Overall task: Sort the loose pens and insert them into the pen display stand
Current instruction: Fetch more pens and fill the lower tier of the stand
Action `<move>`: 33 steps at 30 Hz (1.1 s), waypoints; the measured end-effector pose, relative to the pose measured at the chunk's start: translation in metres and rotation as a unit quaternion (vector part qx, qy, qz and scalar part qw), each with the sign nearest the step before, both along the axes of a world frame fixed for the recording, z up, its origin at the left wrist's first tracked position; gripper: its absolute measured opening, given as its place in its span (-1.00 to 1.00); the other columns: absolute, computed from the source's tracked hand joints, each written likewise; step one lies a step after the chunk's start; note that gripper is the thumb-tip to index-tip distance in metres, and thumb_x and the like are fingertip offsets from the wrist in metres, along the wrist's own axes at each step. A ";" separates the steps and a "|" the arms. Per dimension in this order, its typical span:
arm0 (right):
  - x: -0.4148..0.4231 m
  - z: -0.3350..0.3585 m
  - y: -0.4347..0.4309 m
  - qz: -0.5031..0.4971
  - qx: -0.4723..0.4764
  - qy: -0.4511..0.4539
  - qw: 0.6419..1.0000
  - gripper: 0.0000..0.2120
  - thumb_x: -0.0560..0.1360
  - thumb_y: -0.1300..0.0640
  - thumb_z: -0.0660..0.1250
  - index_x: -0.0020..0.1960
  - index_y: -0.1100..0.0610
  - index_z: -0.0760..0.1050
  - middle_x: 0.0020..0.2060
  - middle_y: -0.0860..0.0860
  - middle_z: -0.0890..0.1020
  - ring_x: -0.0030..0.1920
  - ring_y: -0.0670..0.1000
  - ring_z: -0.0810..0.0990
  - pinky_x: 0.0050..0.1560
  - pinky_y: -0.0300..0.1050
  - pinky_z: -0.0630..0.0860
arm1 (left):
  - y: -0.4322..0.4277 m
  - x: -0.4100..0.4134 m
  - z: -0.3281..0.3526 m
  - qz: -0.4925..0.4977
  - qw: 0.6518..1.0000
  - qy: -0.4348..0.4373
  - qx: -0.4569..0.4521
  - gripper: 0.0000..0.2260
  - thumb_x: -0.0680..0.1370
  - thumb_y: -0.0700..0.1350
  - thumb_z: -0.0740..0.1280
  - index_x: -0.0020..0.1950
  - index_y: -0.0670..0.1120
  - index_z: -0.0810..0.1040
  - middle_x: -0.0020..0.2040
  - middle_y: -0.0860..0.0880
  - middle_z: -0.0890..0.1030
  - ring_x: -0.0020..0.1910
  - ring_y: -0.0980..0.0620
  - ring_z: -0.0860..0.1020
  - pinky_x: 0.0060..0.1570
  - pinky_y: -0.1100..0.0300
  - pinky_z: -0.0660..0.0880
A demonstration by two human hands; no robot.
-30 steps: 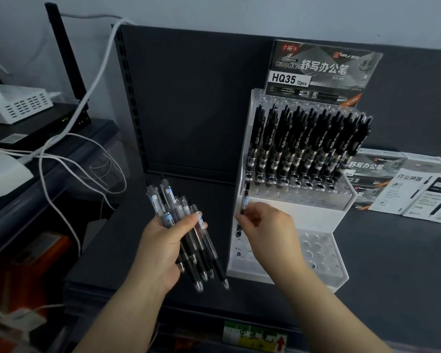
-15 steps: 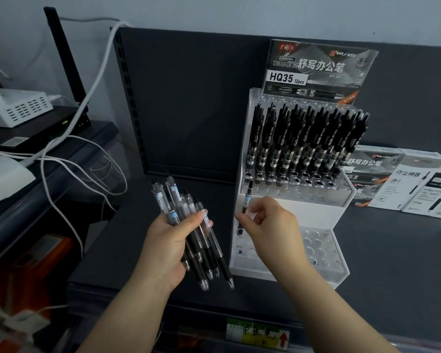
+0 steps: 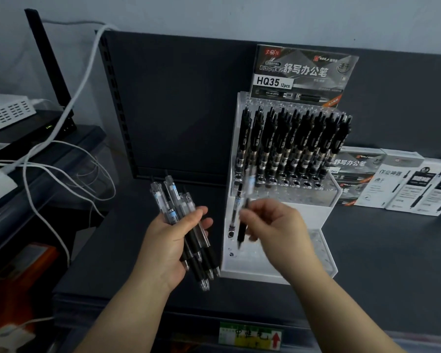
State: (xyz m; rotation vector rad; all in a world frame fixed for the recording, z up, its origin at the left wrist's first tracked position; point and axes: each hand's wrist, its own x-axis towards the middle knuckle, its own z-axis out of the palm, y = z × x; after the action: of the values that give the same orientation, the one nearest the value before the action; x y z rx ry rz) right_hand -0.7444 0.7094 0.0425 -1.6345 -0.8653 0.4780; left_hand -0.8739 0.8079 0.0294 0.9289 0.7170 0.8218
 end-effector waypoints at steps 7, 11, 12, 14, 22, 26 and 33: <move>0.016 -0.015 0.013 -0.101 -0.003 -0.080 0.992 -0.99 0.47 0.10 0.39 -0.12 0.02 0.57 -0.36 -0.10 0.63 -0.35 -0.20 0.56 -0.31 -0.41 0.46 | 0.000 0.001 -0.004 0.004 1.000 0.006 -0.004 -0.90 0.47 -0.26 0.37 -0.05 -0.11 0.57 -0.19 -0.01 0.70 -0.24 0.06 0.68 -0.19 0.13 0.53; 0.014 -0.025 0.017 -0.076 -0.083 -0.140 0.984 -0.92 0.48 0.11 0.38 -0.05 0.05 0.62 -0.36 -0.13 0.60 -0.30 -0.12 0.58 -0.30 -0.42 0.45 | 0.000 0.001 -0.003 -0.002 1.000 0.014 0.006 -0.90 0.47 -0.24 0.38 -0.05 -0.09 0.57 -0.13 -0.02 0.71 -0.22 0.06 0.68 -0.15 0.10 0.54; 0.014 -0.025 0.016 -0.071 -0.098 -0.162 0.979 -0.92 0.49 0.11 0.37 -0.06 0.06 0.62 -0.37 -0.12 0.59 -0.29 -0.09 0.58 -0.27 -0.36 0.46 | 0.000 0.001 -0.003 -0.003 1.000 0.015 0.007 -0.90 0.47 -0.24 0.38 -0.05 -0.09 0.57 -0.13 -0.01 0.71 -0.22 0.07 0.68 -0.16 0.10 0.54; 0.013 -0.023 0.016 -0.065 -0.116 -0.201 0.970 -0.89 0.50 0.11 0.34 -0.12 0.10 0.62 -0.38 -0.06 0.59 -0.29 -0.01 0.57 -0.23 -0.19 0.48 | 0.000 0.001 -0.004 -0.003 1.000 0.018 0.009 -0.90 0.47 -0.24 0.38 -0.05 -0.09 0.57 -0.14 -0.01 0.71 -0.22 0.07 0.68 -0.15 0.10 0.54; 0.011 -0.023 0.015 -0.070 -0.133 -0.258 0.954 -0.77 0.53 0.08 0.29 -0.21 0.19 0.57 -0.40 0.07 0.58 -0.32 0.06 0.53 -0.29 -0.10 0.42 | 0.000 -0.001 -0.006 -0.003 1.000 0.030 0.007 -0.92 0.46 -0.24 0.38 -0.08 -0.09 0.59 -0.18 0.00 0.71 -0.23 0.07 0.67 -0.14 0.09 0.54; 0.011 -0.027 0.015 -0.075 -0.149 -0.258 0.952 -0.81 0.51 0.07 0.32 -0.22 0.15 0.54 -0.40 -0.04 0.52 -0.31 0.01 0.50 -0.27 -0.11 0.43 | -0.001 -0.001 -0.005 -0.005 1.000 0.028 0.004 -0.92 0.46 -0.24 0.38 -0.08 -0.10 0.59 -0.19 0.00 0.71 -0.24 0.08 0.67 -0.16 0.10 0.54; 0.014 -0.025 0.017 -0.060 -0.186 -0.293 0.936 -0.81 0.52 0.04 0.29 -0.12 0.14 0.58 -0.28 0.02 0.62 -0.23 0.05 0.55 -0.22 -0.09 0.50 | -0.002 -0.003 -0.005 -0.007 1.000 0.029 0.004 -0.92 0.46 -0.24 0.38 -0.06 -0.11 0.59 -0.19 0.00 0.71 -0.24 0.08 0.67 -0.20 0.12 0.54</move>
State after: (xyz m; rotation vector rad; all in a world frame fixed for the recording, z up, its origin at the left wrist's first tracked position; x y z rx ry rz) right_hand -0.7307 0.7265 0.0178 -2.2214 -1.1480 0.0539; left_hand -0.8766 0.8062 0.0240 0.9684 0.7570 0.7879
